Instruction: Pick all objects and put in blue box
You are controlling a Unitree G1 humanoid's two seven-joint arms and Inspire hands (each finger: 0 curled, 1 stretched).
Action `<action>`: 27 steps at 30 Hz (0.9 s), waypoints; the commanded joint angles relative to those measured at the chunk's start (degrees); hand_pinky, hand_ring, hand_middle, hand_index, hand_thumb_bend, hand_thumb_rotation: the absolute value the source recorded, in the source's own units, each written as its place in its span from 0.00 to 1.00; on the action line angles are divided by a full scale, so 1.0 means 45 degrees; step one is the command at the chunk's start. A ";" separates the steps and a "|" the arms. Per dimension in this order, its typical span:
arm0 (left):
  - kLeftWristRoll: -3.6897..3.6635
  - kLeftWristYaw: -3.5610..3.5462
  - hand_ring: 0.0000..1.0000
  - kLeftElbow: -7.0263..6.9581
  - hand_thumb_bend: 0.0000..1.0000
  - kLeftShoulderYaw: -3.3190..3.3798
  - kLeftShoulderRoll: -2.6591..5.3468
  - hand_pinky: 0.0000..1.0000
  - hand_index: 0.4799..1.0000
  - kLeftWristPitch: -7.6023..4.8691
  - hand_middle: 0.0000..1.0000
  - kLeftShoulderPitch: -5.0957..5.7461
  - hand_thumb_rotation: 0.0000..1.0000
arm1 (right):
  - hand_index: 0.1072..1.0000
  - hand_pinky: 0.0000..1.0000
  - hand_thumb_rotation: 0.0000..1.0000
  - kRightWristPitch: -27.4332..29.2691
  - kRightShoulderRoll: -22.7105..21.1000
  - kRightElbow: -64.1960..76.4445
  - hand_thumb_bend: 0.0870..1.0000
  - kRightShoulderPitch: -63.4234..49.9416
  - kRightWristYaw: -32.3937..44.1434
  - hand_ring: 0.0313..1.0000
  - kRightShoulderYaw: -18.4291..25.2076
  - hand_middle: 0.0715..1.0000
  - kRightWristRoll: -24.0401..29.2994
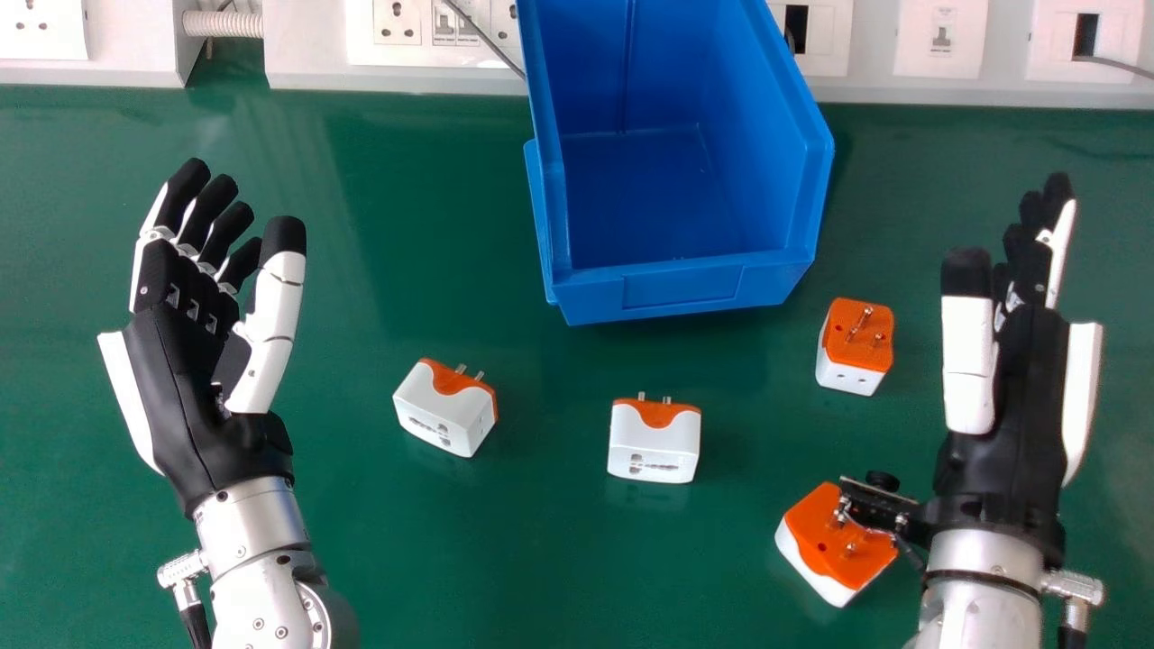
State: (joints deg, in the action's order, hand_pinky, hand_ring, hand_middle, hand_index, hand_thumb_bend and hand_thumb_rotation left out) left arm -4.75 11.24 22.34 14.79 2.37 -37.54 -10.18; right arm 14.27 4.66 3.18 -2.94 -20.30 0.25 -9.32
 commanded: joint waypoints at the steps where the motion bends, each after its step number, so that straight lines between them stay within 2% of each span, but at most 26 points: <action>1: 0.0164 0.0021 0.80 -0.0252 0.68 -0.0070 -0.0060 0.77 0.62 -0.0041 0.81 0.0007 0.38 | 1.00 1.00 1.00 0.0173 0.0237 0.0281 0.85 0.0021 -0.0116 1.00 0.0032 1.00 -0.0122; 9: 0.0162 -0.0002 0.80 -0.0281 0.68 -0.0093 -0.0026 0.77 0.62 -0.0093 0.81 0.0027 0.38 | 1.00 1.00 1.00 0.0177 0.0231 0.0303 0.85 0.0023 -0.0099 1.00 0.0017 1.00 -0.0067; 12: 0.0152 -0.0030 0.81 -0.0195 0.68 -0.0080 -0.0061 0.77 0.62 -0.0143 0.81 -0.0005 0.38 | 1.00 1.00 1.00 0.0223 0.0234 0.0254 0.85 0.0023 -0.0102 1.00 0.0011 1.00 -0.0062; 19: 0.0182 0.0002 0.81 -0.0194 0.68 -0.0079 -0.0053 0.78 0.62 -0.0136 0.81 -0.0023 0.38 | 1.00 1.00 1.00 0.0234 0.0229 0.0246 0.85 0.0030 -0.0108 1.00 0.0014 1.00 -0.0070; 27: 0.0124 -0.0070 0.81 -0.0164 0.68 -0.0070 -0.0074 0.78 0.62 -0.0185 0.81 -0.0018 0.38 | 1.00 1.00 1.00 0.0240 0.0237 0.0244 0.85 0.0028 -0.0113 1.00 0.0008 1.00 -0.0071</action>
State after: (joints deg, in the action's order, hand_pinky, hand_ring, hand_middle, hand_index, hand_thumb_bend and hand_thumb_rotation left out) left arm -4.64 11.21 22.33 14.79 2.37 -37.34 -10.17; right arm 14.27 4.66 3.18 -2.94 -20.44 0.20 -9.29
